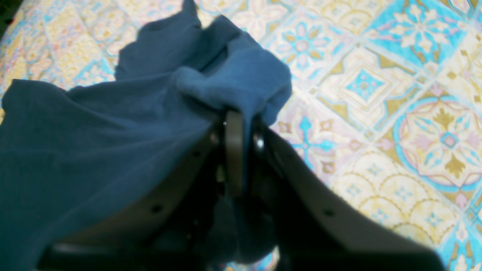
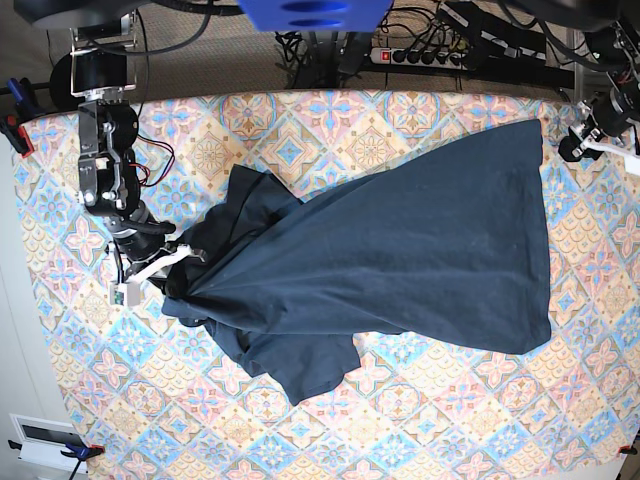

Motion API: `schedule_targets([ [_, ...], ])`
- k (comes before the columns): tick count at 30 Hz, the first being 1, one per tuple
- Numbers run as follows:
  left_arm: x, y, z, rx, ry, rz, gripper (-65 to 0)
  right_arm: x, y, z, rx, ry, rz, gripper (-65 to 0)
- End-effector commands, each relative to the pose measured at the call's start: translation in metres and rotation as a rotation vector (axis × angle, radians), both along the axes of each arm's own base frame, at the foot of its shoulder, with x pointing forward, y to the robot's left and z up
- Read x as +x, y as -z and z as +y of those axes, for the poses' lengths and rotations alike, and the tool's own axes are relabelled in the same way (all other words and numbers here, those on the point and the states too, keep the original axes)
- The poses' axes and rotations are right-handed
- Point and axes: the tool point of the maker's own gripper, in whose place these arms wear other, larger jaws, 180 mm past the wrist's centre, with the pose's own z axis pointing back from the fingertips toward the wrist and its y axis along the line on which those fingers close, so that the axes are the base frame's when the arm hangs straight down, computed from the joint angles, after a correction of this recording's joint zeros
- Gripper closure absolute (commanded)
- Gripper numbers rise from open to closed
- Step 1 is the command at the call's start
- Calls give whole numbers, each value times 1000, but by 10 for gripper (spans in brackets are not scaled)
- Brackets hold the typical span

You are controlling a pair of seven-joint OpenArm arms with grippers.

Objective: Layout the t-shirt on the table in an organized manner, then fold the t-shirt properly

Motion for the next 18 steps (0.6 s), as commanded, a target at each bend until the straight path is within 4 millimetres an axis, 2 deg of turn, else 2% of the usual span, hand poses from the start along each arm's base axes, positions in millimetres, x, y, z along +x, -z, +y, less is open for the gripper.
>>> schedule_targets([
  [1, 12, -16, 10, 35, 9, -42, -269, 9, -18, -4, -5, 2, -61, -5],
  [7, 37, -26, 5, 34, 20, -101, -338, 9, -19, -4, -5, 2, -62, -6],
  [12, 75, -21, -36, -12, 132, -126, -339, 9, -18, -4, -5, 2, -61, -6],
  [14, 85, -12, -50, -26, 160, -111, -339, 8, -18, -4, -5, 2, -59, -6],
  [18, 99, 7, -60, -4, 178, -49, -337, 8, -18, -5, -5, 4, -60, -6],
])
